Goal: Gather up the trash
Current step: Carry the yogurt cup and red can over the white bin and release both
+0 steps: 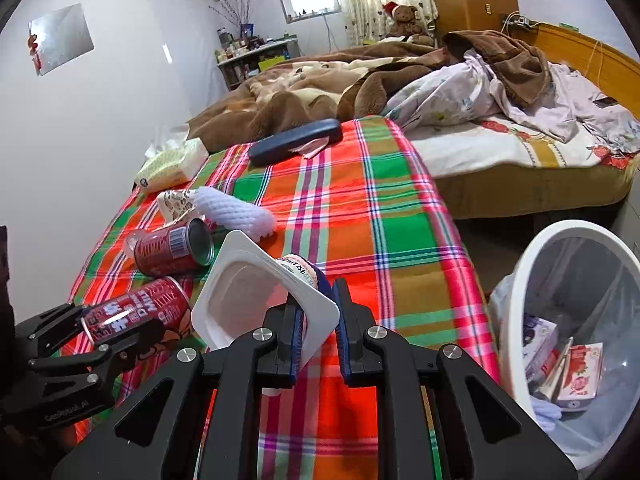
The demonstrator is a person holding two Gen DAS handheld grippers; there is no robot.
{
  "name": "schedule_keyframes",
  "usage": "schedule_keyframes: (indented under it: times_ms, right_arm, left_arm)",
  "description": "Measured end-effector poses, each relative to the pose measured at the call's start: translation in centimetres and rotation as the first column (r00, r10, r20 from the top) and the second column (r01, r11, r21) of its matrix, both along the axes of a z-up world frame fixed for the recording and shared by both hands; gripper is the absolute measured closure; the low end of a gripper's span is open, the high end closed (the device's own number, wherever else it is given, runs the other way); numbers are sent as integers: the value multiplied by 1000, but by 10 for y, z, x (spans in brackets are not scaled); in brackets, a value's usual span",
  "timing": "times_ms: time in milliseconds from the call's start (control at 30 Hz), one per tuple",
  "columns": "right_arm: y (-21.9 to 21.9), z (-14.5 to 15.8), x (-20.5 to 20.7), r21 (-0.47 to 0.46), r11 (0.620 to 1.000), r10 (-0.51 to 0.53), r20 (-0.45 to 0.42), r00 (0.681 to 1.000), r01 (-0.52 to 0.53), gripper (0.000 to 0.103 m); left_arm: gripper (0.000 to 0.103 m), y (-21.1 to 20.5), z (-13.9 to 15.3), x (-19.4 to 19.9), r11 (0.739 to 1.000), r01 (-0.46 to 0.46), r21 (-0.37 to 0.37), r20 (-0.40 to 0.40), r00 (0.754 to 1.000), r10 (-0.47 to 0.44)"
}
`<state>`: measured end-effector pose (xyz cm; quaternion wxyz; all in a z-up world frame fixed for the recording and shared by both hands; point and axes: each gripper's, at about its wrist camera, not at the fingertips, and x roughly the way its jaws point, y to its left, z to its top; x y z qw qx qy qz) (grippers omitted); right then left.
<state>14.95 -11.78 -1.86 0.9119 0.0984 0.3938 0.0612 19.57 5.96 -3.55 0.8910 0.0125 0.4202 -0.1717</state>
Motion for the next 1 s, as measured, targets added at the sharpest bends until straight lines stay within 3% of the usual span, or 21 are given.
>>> schedule_keyframes:
  times_ms: [333,1000]
  right_arm:
    - [-24,13,-19,15,999,-46,48,998,46,88]
    - [-118,32,-61,-9,976,-215,117,970,218,88]
  left_arm:
    - [51,-25,20,-19,999,41,-18,50,998,-40]
    - [50,-153,56,-46,971,239,-24,137,962,-234]
